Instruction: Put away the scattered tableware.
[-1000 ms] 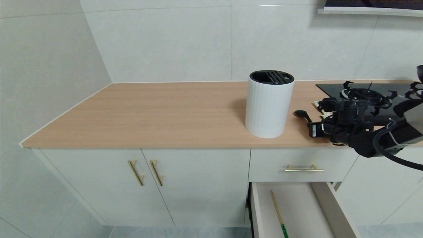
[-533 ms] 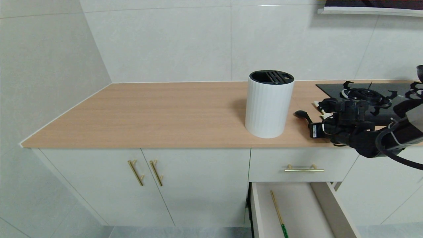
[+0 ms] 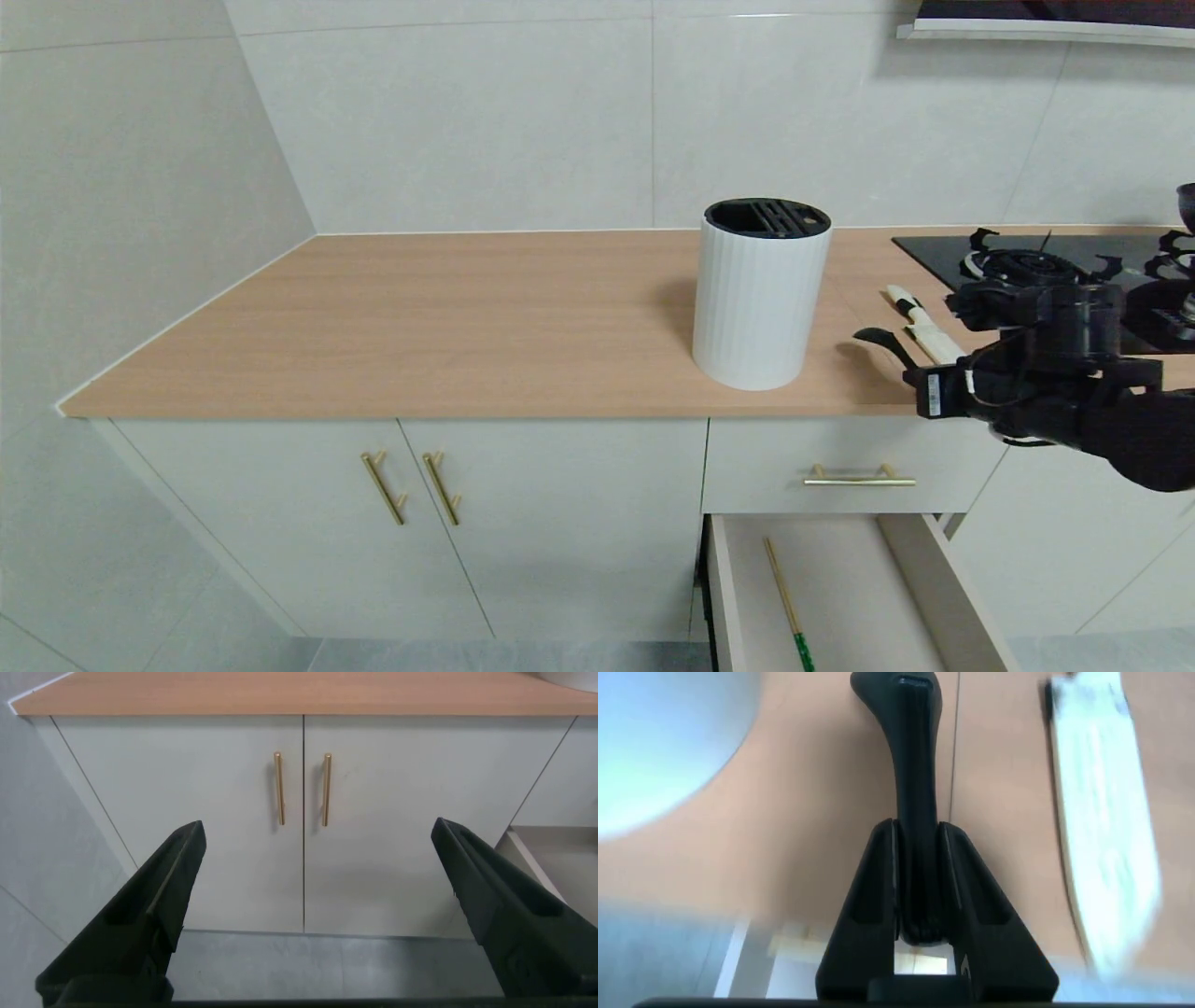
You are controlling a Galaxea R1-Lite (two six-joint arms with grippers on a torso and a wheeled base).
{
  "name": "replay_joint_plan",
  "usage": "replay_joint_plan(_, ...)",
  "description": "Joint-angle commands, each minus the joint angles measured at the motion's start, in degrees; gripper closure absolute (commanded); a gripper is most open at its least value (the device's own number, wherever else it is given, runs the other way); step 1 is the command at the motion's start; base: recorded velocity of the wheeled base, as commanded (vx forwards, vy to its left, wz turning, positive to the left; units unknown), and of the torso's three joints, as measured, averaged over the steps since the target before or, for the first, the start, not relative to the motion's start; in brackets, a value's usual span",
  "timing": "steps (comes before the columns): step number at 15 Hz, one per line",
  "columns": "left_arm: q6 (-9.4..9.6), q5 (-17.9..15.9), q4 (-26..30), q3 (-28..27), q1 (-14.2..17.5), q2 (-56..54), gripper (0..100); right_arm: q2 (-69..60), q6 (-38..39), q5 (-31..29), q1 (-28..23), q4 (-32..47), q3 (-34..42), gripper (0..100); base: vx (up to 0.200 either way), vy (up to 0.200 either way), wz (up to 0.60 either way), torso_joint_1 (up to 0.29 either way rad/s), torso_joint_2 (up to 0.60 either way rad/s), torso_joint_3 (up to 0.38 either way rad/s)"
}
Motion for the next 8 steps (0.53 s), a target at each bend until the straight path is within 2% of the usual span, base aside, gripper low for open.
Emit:
replay_joint_plan(1, 0.05, 0.0, 0.0, 0.0, 0.0, 0.0, 0, -13.0, 0.0, -0.4, 0.8, 1.4, 9.1, 100, 0.000, 0.000, 0.00, 0.000, 0.00, 0.000)
replay_joint_plan(2, -0.04, 0.0, 0.0, 0.0, 0.0, 0.0, 0, -16.3, 0.0, -0.4, 0.8, 3.2, 12.0, 100, 0.000, 0.000, 0.00, 0.000, 0.00, 0.000)
replay_joint_plan(3, 0.05, 0.0, 0.0, 0.0, 0.0, 0.0, 0, -21.8, 0.1, -0.4, 0.8, 9.8, 15.6, 100, 0.000, 0.000, 0.00, 0.000, 0.00, 0.000)
replay_joint_plan(5, 0.05, 0.0, 0.0, 0.0, 0.0, 0.0, 0, -28.6, 2.9, 0.6, 1.5, 17.3, 19.2, 100, 0.000, 0.000, 0.00, 0.000, 0.00, 0.000)
replay_joint_plan(8, 0.05, 0.0, 0.0, 0.0, 0.0, 0.0, 0, -31.0, 2.8, 4.8, 1.5, 17.3, 22.9, 100, 0.000, 0.000, 0.00, 0.000, 0.00, 0.000)
